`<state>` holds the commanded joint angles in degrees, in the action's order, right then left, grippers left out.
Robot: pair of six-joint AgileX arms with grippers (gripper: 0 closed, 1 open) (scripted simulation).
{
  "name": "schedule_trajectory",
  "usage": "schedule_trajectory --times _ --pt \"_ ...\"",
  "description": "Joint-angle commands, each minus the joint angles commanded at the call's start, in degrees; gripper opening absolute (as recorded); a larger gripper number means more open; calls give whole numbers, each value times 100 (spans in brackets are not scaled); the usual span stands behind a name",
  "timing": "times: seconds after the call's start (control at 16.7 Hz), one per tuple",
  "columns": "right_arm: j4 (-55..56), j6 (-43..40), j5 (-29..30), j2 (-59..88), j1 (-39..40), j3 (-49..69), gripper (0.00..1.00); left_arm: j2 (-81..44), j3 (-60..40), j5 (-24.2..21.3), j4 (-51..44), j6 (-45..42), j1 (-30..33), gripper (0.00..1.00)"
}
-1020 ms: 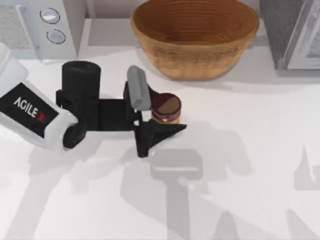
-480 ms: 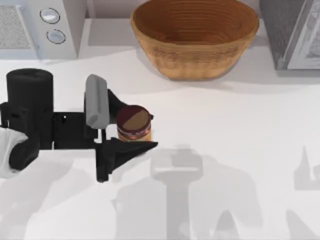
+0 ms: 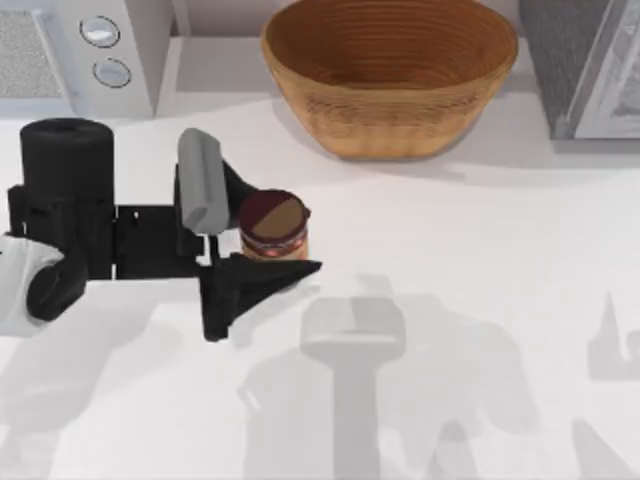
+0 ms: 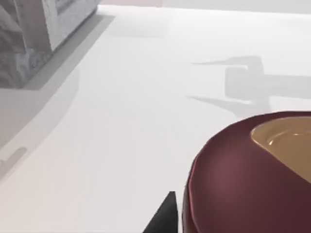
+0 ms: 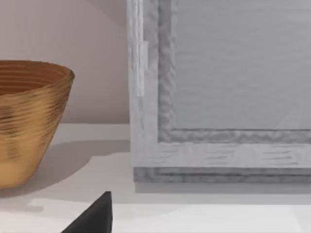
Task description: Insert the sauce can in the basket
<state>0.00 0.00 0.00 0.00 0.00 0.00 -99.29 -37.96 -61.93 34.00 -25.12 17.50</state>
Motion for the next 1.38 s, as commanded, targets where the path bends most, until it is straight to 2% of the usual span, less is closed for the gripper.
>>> schedule_trajectory --times 0.24,0.72,0.96,1.14,1.38 --pt "0 0 0 0 0 0 100 -377 -1086 746 -410 364 158 0" --pt "0 0 0 0 0 0 100 -1392 -4034 2818 -1558 1374 575 0" --pt "0 0 0 0 0 0 100 -1787 -5200 3663 -2026 1786 738 0" --pt "0 0 0 0 0 0 100 -1939 -5661 3997 -2212 1949 798 0" --pt "0 0 0 0 0 0 100 -1951 -5700 4024 -2227 1962 803 0"
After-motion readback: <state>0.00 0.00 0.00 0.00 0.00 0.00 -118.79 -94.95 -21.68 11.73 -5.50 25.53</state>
